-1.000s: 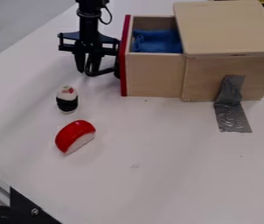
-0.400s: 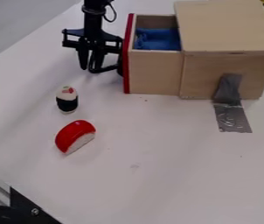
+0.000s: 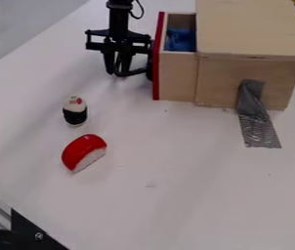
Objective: Close the drawer
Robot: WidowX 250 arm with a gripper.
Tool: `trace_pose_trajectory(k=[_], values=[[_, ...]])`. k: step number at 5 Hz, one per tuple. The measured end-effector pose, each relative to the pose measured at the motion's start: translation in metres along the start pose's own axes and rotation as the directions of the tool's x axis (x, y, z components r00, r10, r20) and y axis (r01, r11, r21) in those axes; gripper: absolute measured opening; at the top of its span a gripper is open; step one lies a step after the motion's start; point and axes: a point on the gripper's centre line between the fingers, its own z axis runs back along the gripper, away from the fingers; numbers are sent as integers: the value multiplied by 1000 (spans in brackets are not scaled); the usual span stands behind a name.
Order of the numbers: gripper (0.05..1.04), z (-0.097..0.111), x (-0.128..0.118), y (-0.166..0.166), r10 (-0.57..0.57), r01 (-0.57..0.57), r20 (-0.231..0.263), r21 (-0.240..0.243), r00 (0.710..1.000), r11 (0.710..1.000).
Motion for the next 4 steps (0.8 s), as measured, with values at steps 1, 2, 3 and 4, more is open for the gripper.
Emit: trace_pose_trajectory(k=[1,2,3,4], values=[[294,-1,0,-3,2,-2,-27,-3,1000,1000],[294,0,-1,-7,-6,6,-27,-5,1000,1000],[294,0,-6,-15,5,-5,-27,-7,1000,1000],[294,0,-11,-25,25,-25,-16,-13,1000,1000]])
